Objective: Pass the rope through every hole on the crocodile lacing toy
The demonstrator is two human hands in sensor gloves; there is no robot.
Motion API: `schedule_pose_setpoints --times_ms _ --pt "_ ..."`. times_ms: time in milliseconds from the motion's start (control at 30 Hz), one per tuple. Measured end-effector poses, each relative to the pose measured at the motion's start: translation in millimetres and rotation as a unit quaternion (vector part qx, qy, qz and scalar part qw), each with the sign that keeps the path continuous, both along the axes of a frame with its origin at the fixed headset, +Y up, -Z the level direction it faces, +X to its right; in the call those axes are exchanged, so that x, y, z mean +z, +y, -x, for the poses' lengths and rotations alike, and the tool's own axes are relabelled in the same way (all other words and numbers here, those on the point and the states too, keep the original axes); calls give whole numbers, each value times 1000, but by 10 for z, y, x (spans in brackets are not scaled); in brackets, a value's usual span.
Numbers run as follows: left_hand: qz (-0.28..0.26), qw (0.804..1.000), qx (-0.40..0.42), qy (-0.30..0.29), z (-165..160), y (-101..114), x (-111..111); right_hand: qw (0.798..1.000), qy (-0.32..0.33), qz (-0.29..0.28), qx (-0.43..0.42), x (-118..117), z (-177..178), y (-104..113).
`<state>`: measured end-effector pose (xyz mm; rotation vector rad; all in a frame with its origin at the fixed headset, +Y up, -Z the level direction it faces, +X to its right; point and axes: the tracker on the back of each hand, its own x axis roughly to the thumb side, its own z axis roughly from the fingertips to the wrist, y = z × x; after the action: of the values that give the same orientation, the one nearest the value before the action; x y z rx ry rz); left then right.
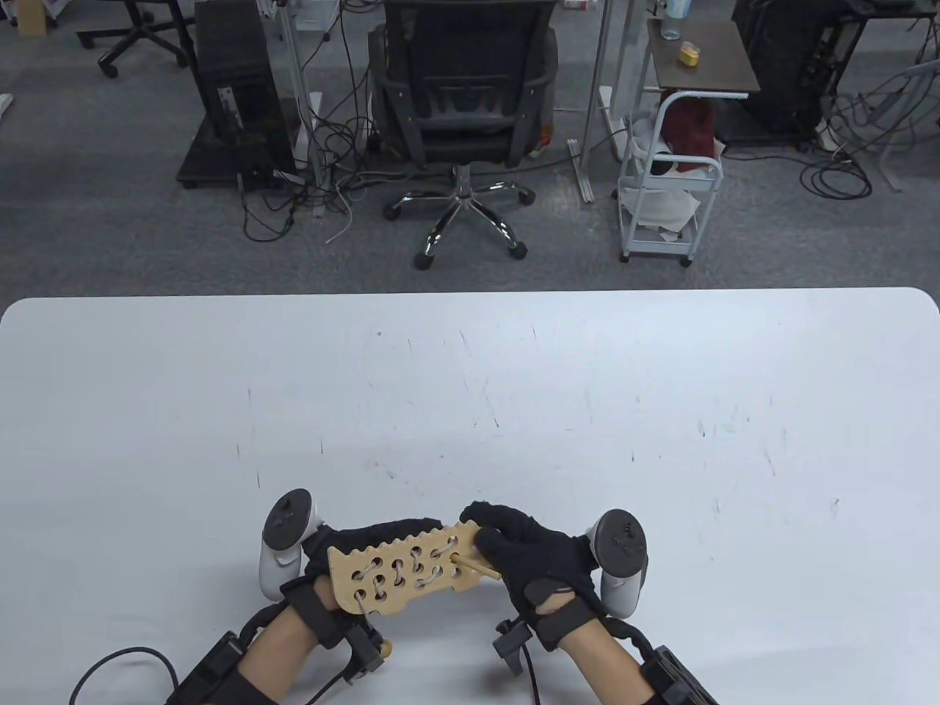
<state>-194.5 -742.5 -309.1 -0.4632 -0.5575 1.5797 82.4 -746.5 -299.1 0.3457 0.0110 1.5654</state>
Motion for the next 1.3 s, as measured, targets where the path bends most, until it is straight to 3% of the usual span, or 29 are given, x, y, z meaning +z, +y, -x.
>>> schedule_pose_setpoints --times_ms 300,500,767,1033,1300 --pt "38 998 42 -36 -35 -61 -15 999 -18 -26 40 16 -4 43" --pt "39 998 34 -23 -10 -75 -25 1000 -12 -25 7 18 -33 54" --pt "45 997 21 58 246 -153 -158 999 -30 -27 -16 15 -117 89" --pt "48 988 58 135 558 -137 -232 997 -72 -30 19 3 -207 100" --pt "-27 978 34 202 744 89 -176 994 -100 -19 41 -16 -262 75"
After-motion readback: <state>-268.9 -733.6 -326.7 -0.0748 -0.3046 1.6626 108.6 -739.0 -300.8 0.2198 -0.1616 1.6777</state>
